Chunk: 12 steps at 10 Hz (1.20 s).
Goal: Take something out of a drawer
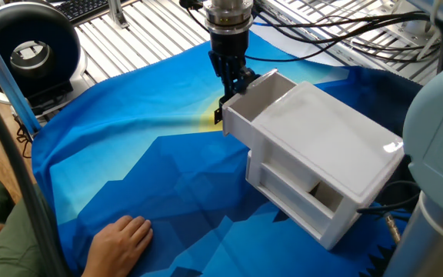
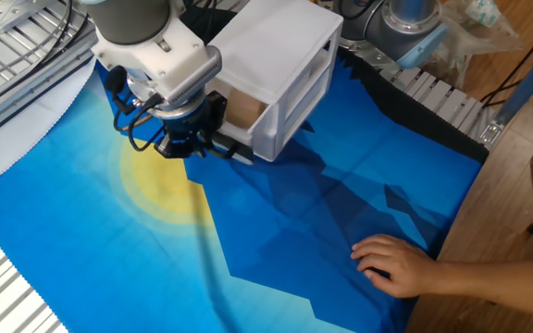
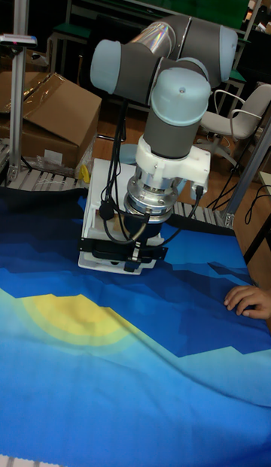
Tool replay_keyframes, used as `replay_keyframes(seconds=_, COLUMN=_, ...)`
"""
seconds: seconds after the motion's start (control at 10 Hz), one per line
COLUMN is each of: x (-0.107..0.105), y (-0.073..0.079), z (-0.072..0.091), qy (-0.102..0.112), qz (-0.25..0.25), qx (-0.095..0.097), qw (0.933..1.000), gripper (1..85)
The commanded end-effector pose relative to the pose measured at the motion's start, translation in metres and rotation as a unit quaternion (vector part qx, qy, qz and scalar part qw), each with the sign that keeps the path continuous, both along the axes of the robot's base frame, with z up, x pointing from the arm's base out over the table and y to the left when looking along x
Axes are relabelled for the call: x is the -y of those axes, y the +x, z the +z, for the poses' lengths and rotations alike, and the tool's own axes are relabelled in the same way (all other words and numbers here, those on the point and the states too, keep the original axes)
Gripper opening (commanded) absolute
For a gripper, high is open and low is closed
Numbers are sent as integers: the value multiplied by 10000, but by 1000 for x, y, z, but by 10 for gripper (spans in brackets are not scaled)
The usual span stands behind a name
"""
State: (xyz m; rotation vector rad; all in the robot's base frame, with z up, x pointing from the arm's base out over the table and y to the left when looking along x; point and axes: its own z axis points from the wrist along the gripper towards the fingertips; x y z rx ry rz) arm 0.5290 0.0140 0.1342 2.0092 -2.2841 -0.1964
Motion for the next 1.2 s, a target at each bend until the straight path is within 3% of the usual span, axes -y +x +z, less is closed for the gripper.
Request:
replay_keyframes(seconds=0.0, x=7, y=1, z=2, qy=-123, qz=-80, qx=40, qw=9999, gripper=337)
replay_keyframes(seconds=0.2, x=12, y=2, z=2, qy=-212, qz=-111, qx=64, qw=9997, gripper=350)
replay_keyframes(seconds=0.5, x=4, y=6, z=1, qy=-96, qz=-341, qx=124, qw=9993, gripper=357)
replay_keyframes(seconds=0.8, x=-4, y=16, z=1, qy=42, qz=-551, qx=309, qw=9980, gripper=363)
replay_keyframes(seconds=1.1, x=-15, y=16, z=-4, qy=282, qz=-595, qx=169, qw=9977, gripper=350)
